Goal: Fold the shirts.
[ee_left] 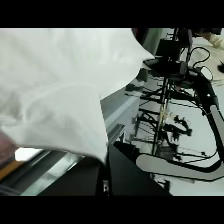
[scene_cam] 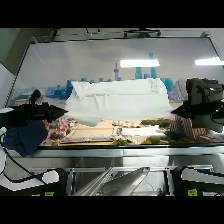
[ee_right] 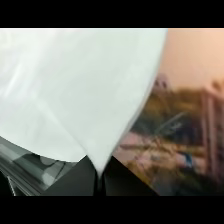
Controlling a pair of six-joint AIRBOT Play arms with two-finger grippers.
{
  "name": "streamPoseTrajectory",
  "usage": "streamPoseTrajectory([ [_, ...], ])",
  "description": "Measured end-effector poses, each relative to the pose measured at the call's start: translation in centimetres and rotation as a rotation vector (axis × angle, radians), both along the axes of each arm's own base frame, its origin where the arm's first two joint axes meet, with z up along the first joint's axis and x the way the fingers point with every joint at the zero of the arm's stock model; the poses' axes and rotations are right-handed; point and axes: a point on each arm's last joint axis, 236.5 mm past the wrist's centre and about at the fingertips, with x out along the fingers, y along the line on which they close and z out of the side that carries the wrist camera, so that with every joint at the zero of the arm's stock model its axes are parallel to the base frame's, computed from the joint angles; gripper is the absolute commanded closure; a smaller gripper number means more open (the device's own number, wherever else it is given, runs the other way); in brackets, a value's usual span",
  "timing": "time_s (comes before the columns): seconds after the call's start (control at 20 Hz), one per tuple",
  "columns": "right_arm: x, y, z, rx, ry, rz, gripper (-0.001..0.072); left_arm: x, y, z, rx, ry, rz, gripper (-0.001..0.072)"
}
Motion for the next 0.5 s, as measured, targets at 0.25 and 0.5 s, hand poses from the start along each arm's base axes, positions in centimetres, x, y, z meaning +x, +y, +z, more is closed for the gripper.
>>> streamPoseTrajectory([
  [0.25, 8.0, 1.8, 4.6, -0.03, -0.235, -0.036, 0.07, 7.4, -0.8, 5.1, 0.07, -0.205, 0.015, 0.0678],
  [0.5, 15.7, 2.6, 3.7, -0.07, -0.332, -0.102, 0.0699, 15.7, -1.5, 5.1, 0.107, -0.276, 0.034, 0.068],
])
